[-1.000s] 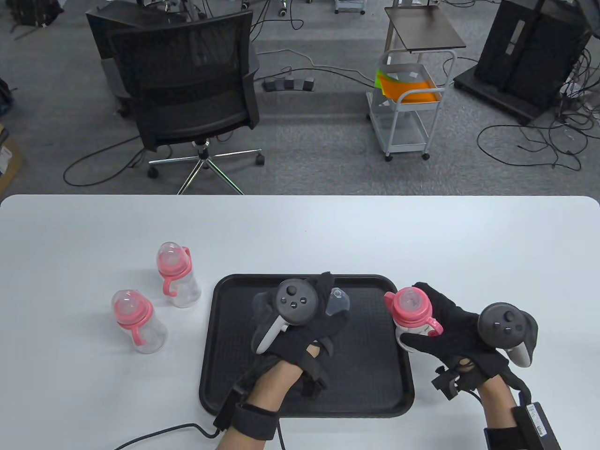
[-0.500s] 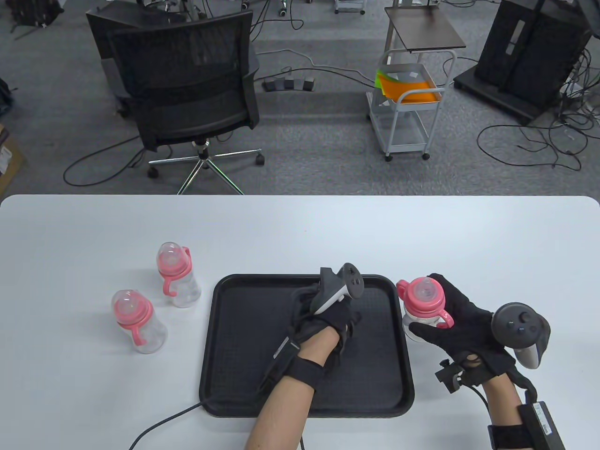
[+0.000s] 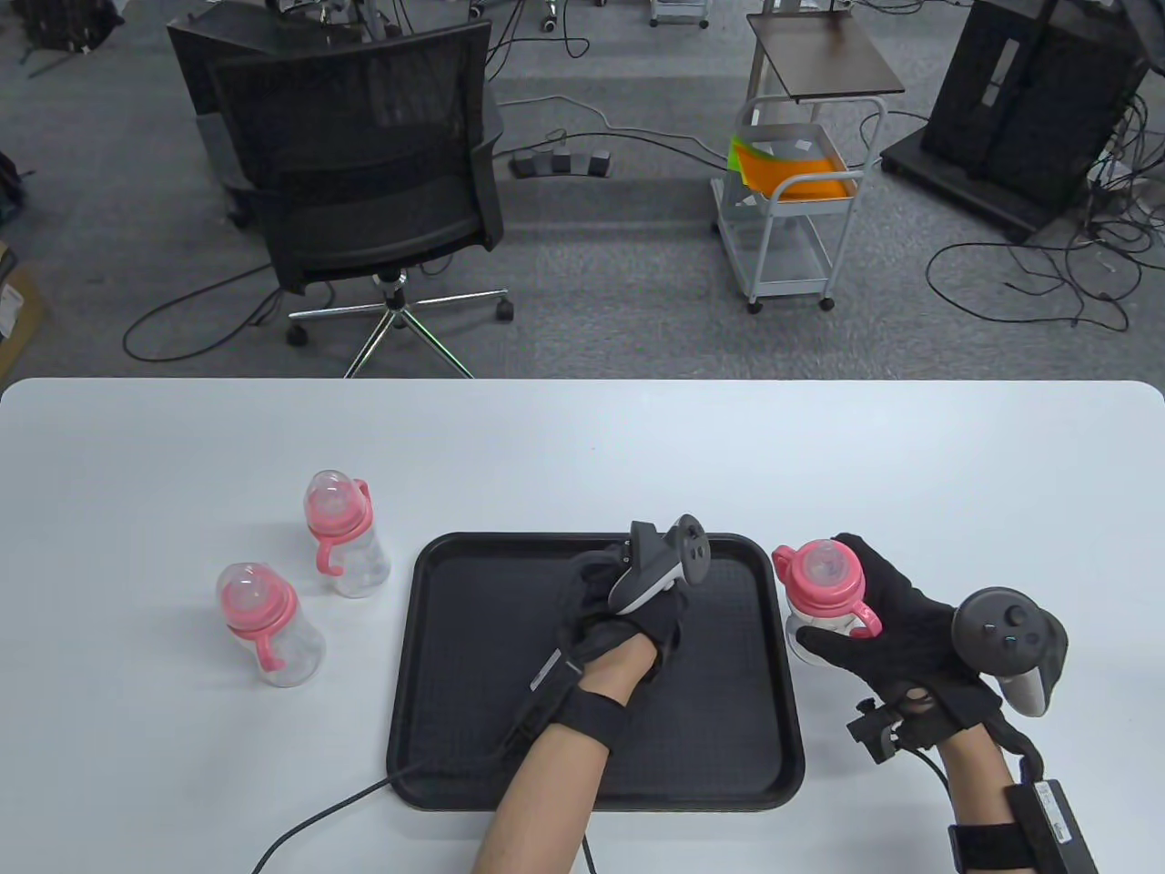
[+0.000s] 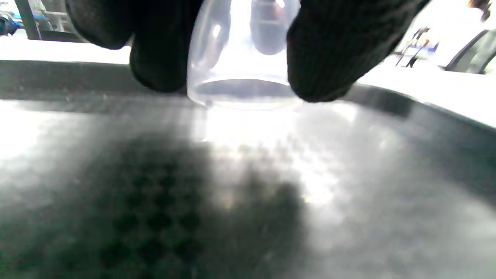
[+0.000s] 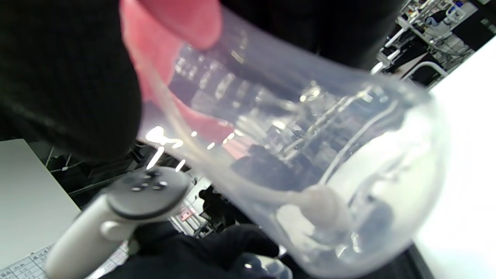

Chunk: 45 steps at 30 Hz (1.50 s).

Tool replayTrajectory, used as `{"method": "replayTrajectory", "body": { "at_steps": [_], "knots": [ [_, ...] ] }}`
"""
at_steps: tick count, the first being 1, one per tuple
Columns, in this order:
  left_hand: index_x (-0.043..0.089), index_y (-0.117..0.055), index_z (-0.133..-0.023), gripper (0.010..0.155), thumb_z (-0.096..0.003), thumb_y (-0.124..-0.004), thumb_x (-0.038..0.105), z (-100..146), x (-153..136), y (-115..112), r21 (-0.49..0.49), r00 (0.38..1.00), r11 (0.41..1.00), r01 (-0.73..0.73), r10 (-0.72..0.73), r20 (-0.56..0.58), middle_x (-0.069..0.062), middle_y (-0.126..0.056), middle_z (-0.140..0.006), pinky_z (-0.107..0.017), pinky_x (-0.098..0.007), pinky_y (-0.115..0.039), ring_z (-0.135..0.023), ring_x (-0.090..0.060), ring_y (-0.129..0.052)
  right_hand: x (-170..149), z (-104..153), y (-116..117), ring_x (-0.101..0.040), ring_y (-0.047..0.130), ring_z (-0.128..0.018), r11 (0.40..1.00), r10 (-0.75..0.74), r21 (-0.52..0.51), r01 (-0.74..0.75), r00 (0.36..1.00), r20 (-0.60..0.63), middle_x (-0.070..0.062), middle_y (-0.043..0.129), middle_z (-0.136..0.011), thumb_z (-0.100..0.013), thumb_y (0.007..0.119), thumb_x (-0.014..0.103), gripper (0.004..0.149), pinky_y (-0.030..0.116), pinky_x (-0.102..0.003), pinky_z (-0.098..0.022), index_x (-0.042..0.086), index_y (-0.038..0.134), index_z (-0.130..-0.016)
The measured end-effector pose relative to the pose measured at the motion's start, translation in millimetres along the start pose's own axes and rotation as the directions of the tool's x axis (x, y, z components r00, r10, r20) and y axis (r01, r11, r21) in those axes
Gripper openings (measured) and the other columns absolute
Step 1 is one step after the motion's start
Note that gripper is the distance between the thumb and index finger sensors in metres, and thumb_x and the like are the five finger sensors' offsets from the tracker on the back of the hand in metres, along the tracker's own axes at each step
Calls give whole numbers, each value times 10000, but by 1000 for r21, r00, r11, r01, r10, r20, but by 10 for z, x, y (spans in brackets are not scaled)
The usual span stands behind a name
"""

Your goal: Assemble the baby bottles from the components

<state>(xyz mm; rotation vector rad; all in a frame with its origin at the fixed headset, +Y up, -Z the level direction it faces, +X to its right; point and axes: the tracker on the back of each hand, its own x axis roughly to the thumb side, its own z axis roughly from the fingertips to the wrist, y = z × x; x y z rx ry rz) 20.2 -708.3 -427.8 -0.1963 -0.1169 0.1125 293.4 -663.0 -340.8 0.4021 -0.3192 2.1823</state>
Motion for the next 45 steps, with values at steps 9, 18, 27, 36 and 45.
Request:
{"method": "replayTrajectory", "body": {
  "at_steps": [9,18,27,36,45],
  "knots": [
    [284,-620,-1080,746,-456,-932,550,755,-504,578,173,959,949,-263,238,152,-190,-721,-1050,-668,-594,-719,-791,-380,-944,130,36,113,-385,905,-859,999,-44,17,43,998,43,-133,770,-973,-249,1064,487,999,803,-587,-656,115,582,-1042],
    [257,-597,-1091,777,-459,-939,553,1320,-899,739,219,752,760,-612,474,459,-190,-699,-1067,-700,-630,-692,-866,-409,-908,295,53,256,-384,902,-862,996,-55,74,47,992,113,-133,767,-976,-250,1064,484,999,800,-586,-658,118,579,-1043],
    [212,-567,-1090,834,-437,-960,551,1469,-886,651,73,466,613,-786,512,722,-156,-708,-1068,-709,-639,-670,-855,-384,-922,407,77,443,-382,897,-868,991,14,128,-36,986,169,-125,767,-979,-248,1065,479,995,799,-581,-661,127,580,-1043],
    [200,-560,-1090,871,-415,-980,556,1569,-635,607,103,482,667,-738,414,772,-140,-716,-1066,-711,-638,-666,-845,-370,-929,554,116,650,-386,892,-873,964,154,176,-197,961,232,-123,768,-978,-246,1067,475,994,795,-582,-662,130,580,-1042],
    [205,-605,-1080,905,-371,-1027,578,1590,-516,550,172,585,737,-654,348,733,-123,-752,-1044,-715,-649,-653,-831,-352,-933,642,149,760,-385,898,-867,948,192,199,-248,945,266,-126,771,-975,-245,1065,479,994,797,-585,-658,125,584,-1040]
  ]
}}
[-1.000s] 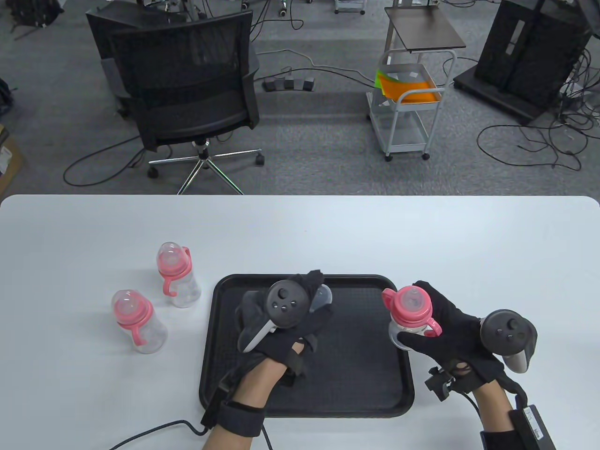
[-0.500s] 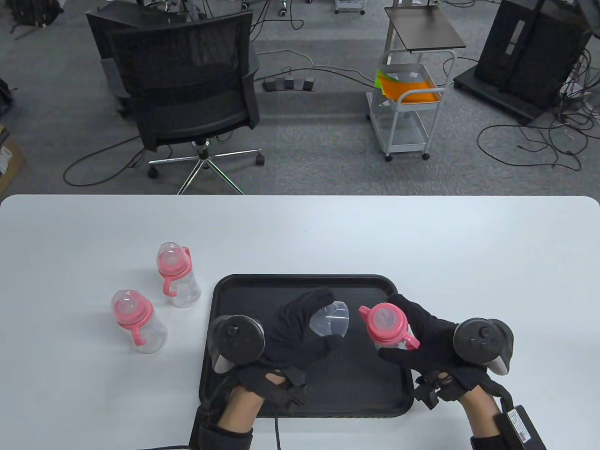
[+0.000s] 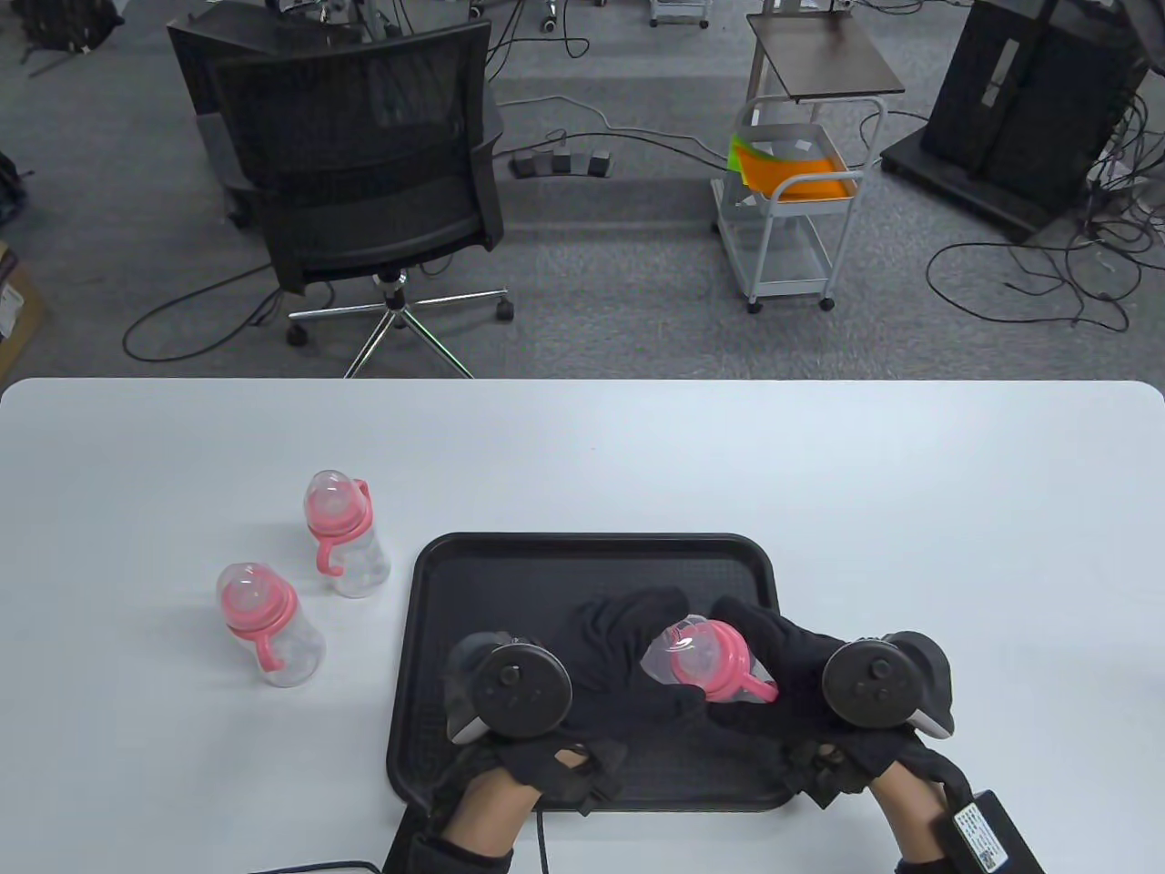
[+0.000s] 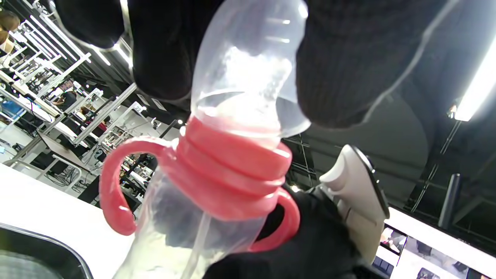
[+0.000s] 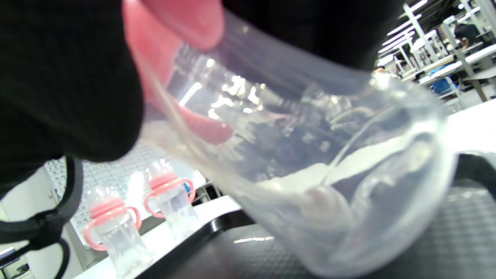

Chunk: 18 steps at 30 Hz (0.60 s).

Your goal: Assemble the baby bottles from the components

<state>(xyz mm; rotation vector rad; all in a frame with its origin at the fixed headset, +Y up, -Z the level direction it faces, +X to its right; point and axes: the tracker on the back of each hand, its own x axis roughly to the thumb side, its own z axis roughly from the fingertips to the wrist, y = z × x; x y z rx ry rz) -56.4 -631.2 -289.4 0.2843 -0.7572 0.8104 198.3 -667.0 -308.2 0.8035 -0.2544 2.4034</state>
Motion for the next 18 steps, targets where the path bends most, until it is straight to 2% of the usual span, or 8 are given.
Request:
{"method": "replayTrajectory", "body": {
  "at_steps": [3,5,8,9,10,12,15,18],
  "knots": [
    [212,-582,-1091,923,-372,-1001,612,-5,-2,-84,-25,1000,1000,1,-2,-3,-94,-741,-1052,-719,-659,-635,-874,-371,-885,48,-3,11,-389,902,-861,1000,-12,2,12,1000,16,-131,773,-972,-246,1062,482,994,798,-587,-655,120,585,-1039],
    [236,-530,-1109,893,-411,-927,625,5,-27,-143,-22,998,998,-58,57,-32,-85,-670,-1080,-725,-678,-598,-926,-407,-805,57,1,7,-386,916,-848,1000,-18,-5,18,1000,12,-138,781,-962,-248,1054,494,994,804,-585,-652,108,588,-1037],
    [435,-377,-1141,756,-491,-627,727,19,-129,-271,-37,961,964,-262,257,-102,-48,-510,-1168,-700,-774,-515,-1055,-501,-572,96,-2,-4,-399,926,-833,996,-87,-25,87,996,12,-156,789,-953,-250,1059,489,993,811,-592,-642,89,596,-1032],
    [489,-358,-1137,710,-505,-579,726,18,-169,-317,-39,919,923,-383,376,-117,-65,-424,-1195,-676,-814,-487,-1072,-546,-496,119,-6,-9,-401,933,-825,996,-86,-27,87,996,11,-161,794,-948,-250,1057,493,992,820,-590,-634,83,600,-1029],
    [511,-377,-1129,682,-512,-585,715,11,-208,-382,-18,822,829,-558,550,-150,-91,-368,-1204,-656,-844,-454,-1066,-591,-436,138,2,-11,-403,943,-816,996,-81,-39,81,997,7,-170,802,-940,-250,1056,496,992,831,-585,-628,71,605,-1026],
    [507,-434,-1123,660,-528,-680,652,-1,-223,-430,-8,682,692,-722,709,-176,-119,-312,-1208,-642,-894,-320,-1062,-625,-322,144,-5,-19,-407,957,-797,995,-87,-42,87,996,-2,-180,816,-926,-246,1057,500,992,850,-580,-613,57,618,-1018],
    [510,-473,-1114,662,-518,-686,706,-4,-231,-406,43,790,803,-594,593,-155,-110,-421,-1191,-633,-878,-474,-1010,-572,-560,151,-3,-30,-417,975,-773,994,-104,-35,104,995,-5,-196,833,-911,-246,1061,501,988,872,-578,-592,41,634,-1009],
    [474,-568,-1096,648,-509,-759,670,-13,-202,-414,90,758,772,-629,635,-150,-122,-533,-1162,-622,-898,-458,-967,-547,-630,166,0,-36,-432,987,-755,994,-94,-51,94,996,4,-222,844,-896,-251,1062,491,981,880,-585,-580,18,642,-1001]
  ]
}}
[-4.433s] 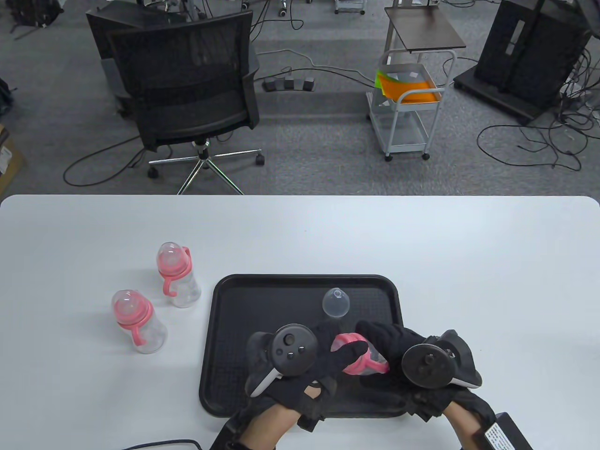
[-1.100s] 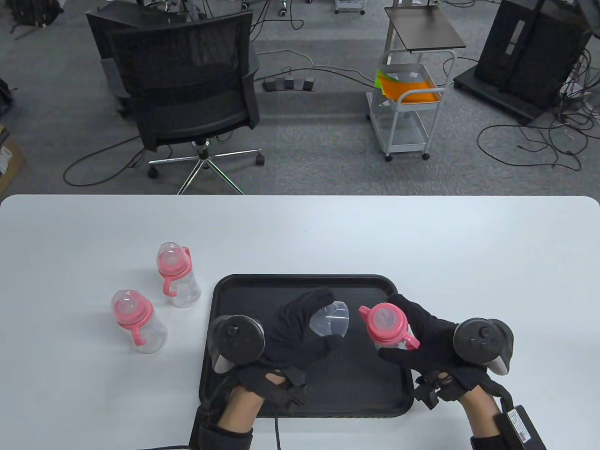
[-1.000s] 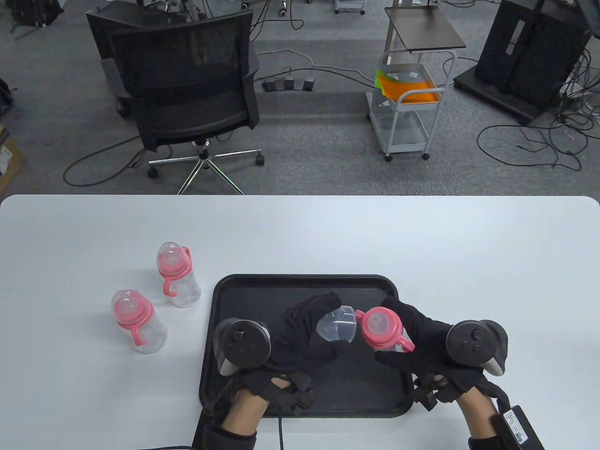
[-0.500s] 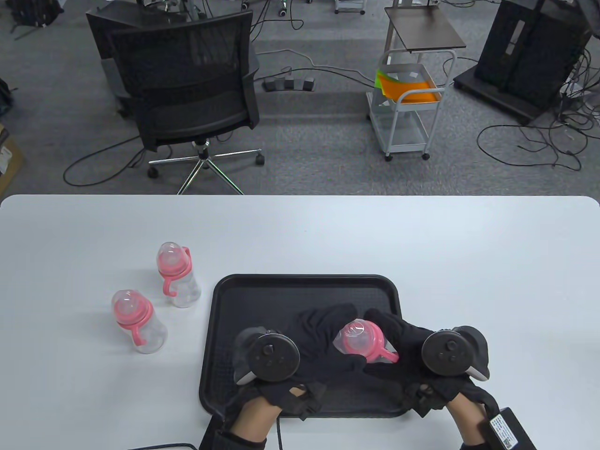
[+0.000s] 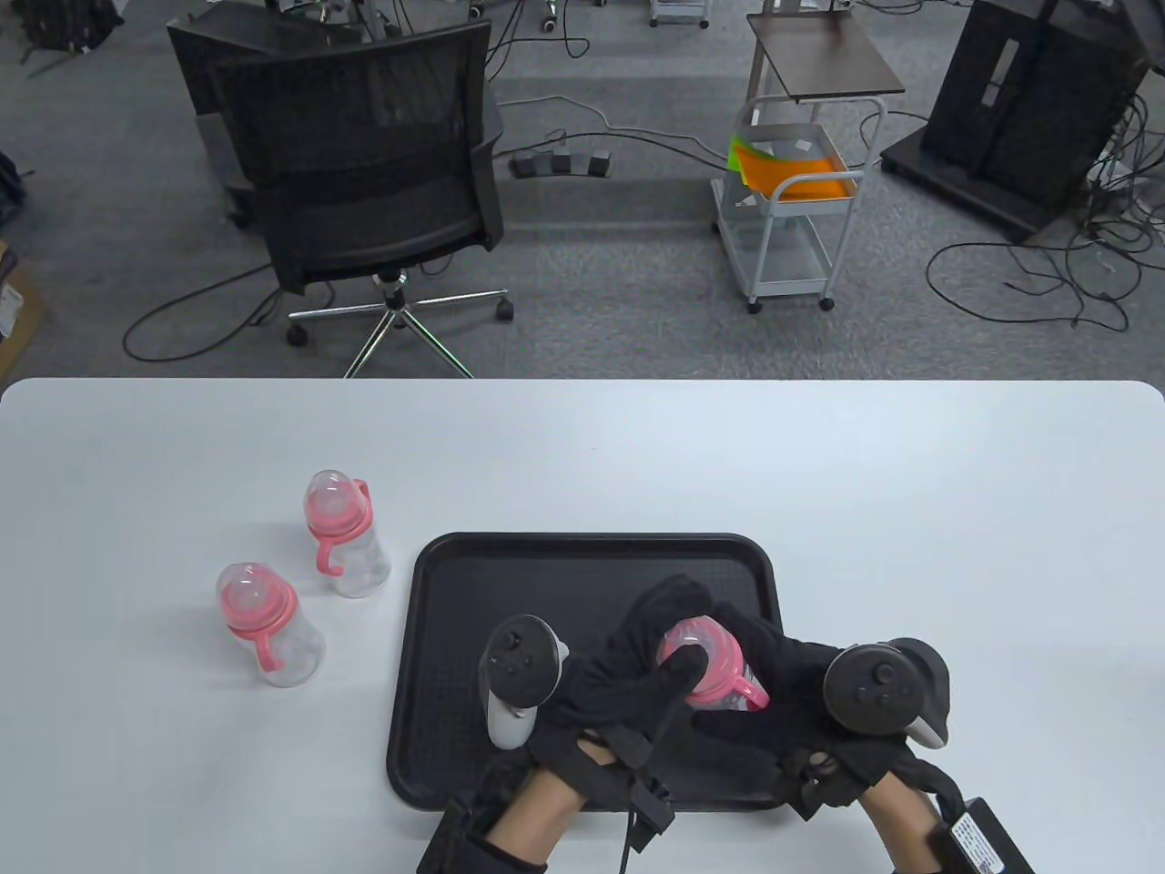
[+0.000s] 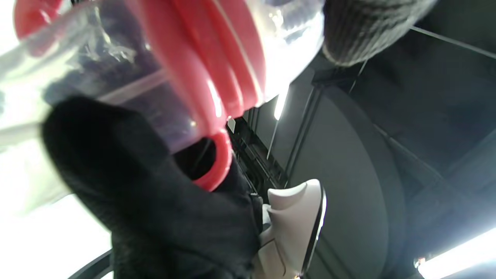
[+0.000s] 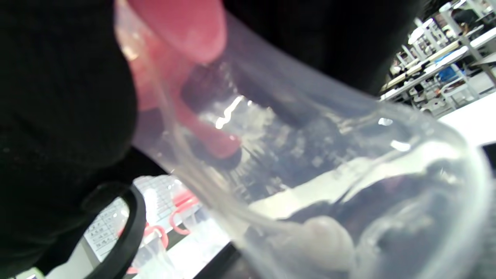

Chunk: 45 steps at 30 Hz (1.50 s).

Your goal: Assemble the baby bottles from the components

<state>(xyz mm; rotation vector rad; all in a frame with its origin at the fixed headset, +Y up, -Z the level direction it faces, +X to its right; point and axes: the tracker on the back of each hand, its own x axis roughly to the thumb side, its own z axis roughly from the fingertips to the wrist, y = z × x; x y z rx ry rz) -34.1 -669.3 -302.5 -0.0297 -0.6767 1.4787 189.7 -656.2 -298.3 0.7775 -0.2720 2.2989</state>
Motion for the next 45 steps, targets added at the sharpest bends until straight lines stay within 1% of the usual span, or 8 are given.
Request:
{"method": "replayTrajectory", "body": {
  "at_steps": [9,17,24,26,29,35,39,45],
  "knots": [
    [418,-632,-1088,663,-501,-839,646,7,24,-47,18,973,983,181,-176,-146,40,-648,-1149,-587,-923,-513,-931,-550,-698,-85,-34,159,-450,1013,-710,995,-46,85,50,998,-44,-260,868,-853,-245,1068,488,972,901,-589,-550,-21,669,-971],
    [413,-548,-1123,723,-501,-851,623,-74,106,-151,-48,963,965,259,-261,-68,47,-593,-1186,-648,-897,-443,-977,-538,-625,-156,-31,75,-409,972,-790,997,-8,72,12,998,-59,-187,817,-915,-229,1084,485,991,911,-550,-564,63,625,-999],
    [411,-276,-1151,925,-477,-849,684,-83,243,-134,-46,934,934,355,-356,-20,6,-238,-1241,-721,-811,-209,-1123,-505,-278,-305,-12,-158,-386,909,-872,992,112,-46,-116,990,-85,-113,769,-979,-234,1092,462,987,879,-568,-617,160,592,-1029],
    [364,-432,-1160,837,-496,-875,614,-68,366,-40,-32,836,840,542,-543,-74,-37,-322,-1239,-721,-801,-150,-1124,-504,-266,-460,-3,-240,-389,893,-884,992,59,-100,-74,987,-148,-113,756,-987,-242,1092,456,988,866,-568,-626,164,579,-1034],
    [372,-426,-1171,856,-491,-862,655,-34,483,100,-87,570,586,806,-806,-160,-36,-275,-1253,-727,-780,-85,-1145,-482,-215,-657,64,-296,-377,836,-924,976,-44,-217,-13,966,-256,-76,712,-1017,-250,1102,431,989,809,-594,-653,218,552,-1044],
    [369,-528,-1154,846,-450,-830,727,144,475,512,-139,124,160,977,-964,-237,-25,-341,-1258,-722,-782,-102,-1152,-473,-234,-928,-63,-427,-393,804,-945,946,-72,-312,-82,888,-454,-15,673,-1037,-259,1091,449,990,797,-609,-665,276,511,-1043],
    [368,-532,-1159,823,-469,-801,726,333,287,827,-251,68,161,954,-937,-342,-25,-340,-1264,-724,-776,-73,-1155,-478,-214,-1252,-193,-449,-385,812,-936,933,-174,-358,-44,816,-551,-30,666,-1034,-263,1090,446,990,805,-612,-651,265,506,-1041],
    [362,-531,-1159,830,-462,-779,738,498,84,1155,-254,111,227,940,-909,-401,-29,-353,-1259,-722,-773,-78,-1151,-479,-224,-1627,-326,-386,-355,800,-939,927,-207,-369,-61,738,-642,-12,649,-1032,-265,1087,452,991,814,-592,-640,281,484,-1032]
  ]
}}
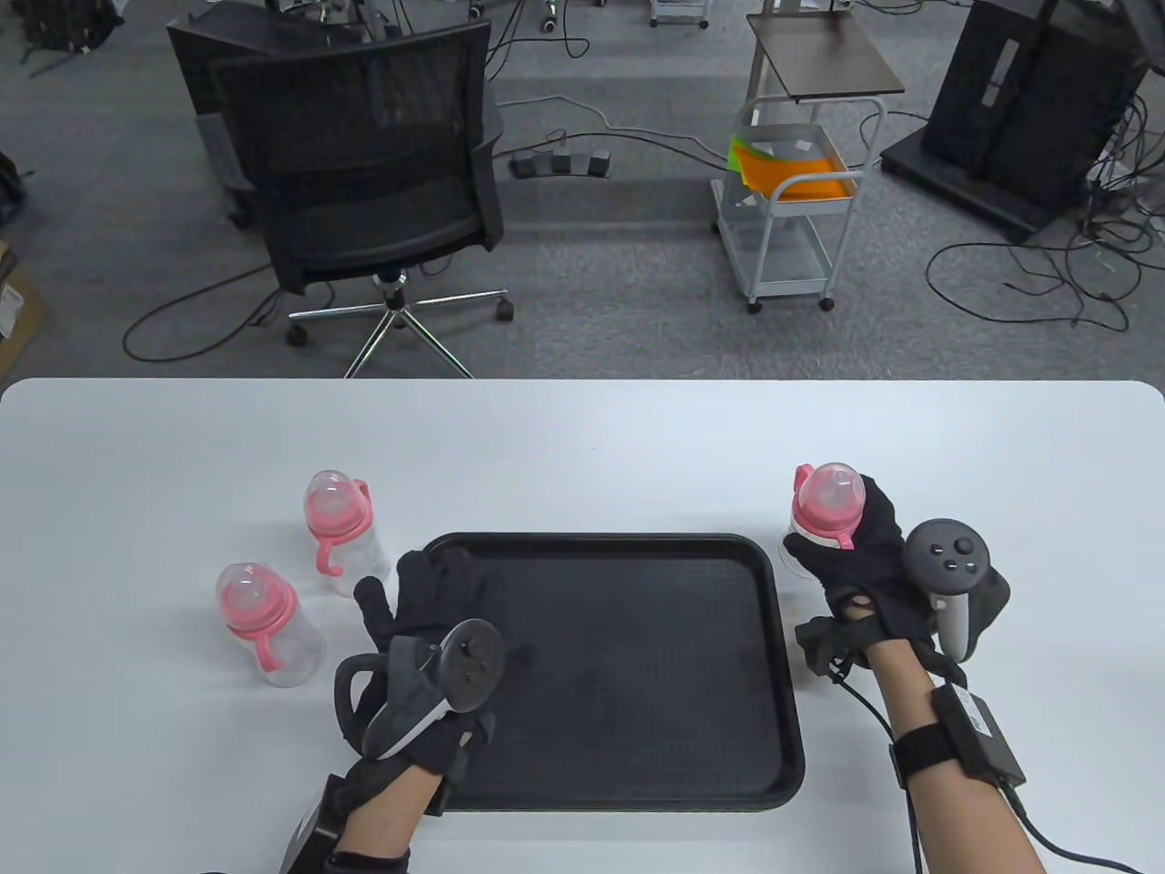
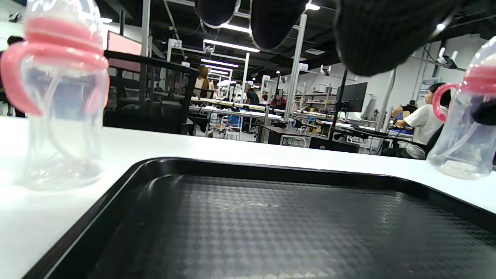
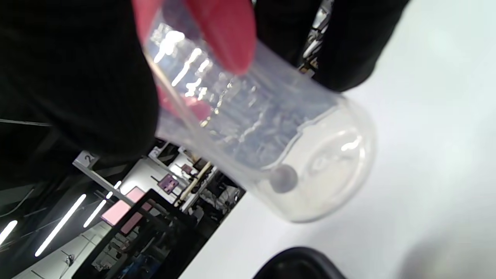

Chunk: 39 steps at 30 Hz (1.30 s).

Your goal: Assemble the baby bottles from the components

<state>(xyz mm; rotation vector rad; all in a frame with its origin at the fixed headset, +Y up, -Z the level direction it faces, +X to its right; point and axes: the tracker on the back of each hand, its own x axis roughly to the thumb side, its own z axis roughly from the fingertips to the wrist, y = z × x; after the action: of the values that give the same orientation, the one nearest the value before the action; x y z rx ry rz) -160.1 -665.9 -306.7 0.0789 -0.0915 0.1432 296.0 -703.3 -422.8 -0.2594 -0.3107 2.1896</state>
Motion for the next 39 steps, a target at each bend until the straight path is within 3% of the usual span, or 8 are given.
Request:
{"method": "replayTrajectory", "body": {
  "at_steps": [7,18,27,32,39],
  "knots": [
    [358,-519,-1160,835,-460,-764,741,-8,-121,-68,-2,997,998,-64,64,-41,-37,-348,-1256,-722,-772,-79,-1147,-478,-217,-221,-166,97,-364,799,-936,999,33,18,-31,997,-68,-14,644,-1033,-264,1086,444,992,809,-593,-639,275,480,-1031],
    [356,-490,-1167,849,-460,-742,753,0,-100,-143,-53,998,997,-60,59,-15,-43,-325,-1255,-715,-771,-86,-1140,-478,-199,-347,-124,171,-376,788,-931,999,28,26,-25,994,-108,-28,636,-1043,-299,1034,463,990,744,-574,-668,263,431,-1058],
    [355,-475,-1171,857,-462,-735,761,50,-98,-80,-47,998,996,-70,70,6,-49,-323,-1255,-700,-771,-74,-1137,-484,-203,-337,100,-10,-517,598,-962,997,5,81,1,997,-75,-195,460,-1074,-307,979,529,1127,641,-651,-671,97,275,-1075],
    [356,-435,-1177,879,-460,-707,784,81,-104,-59,-39,997,996,-82,82,9,-51,-306,-1256,-694,-782,-82,-1132,-498,-212,-53,372,-299,-534,505,-984,999,32,-12,-31,998,60,-224,329,-1088,-342,869,629,1140,587,-658,-693,78,186,-1069],
    [359,-304,-1187,923,-458,-622,827,141,-109,13,-6,997,997,-83,83,5,-60,-240,-1252,-670,-821,-126,-1127,-518,-197,668,858,-519,-572,455,-970,990,81,-131,-46,958,277,-273,269,-1074,-375,842,602,1090,531,-691,-686,51,204,-1068]
  ]
}}
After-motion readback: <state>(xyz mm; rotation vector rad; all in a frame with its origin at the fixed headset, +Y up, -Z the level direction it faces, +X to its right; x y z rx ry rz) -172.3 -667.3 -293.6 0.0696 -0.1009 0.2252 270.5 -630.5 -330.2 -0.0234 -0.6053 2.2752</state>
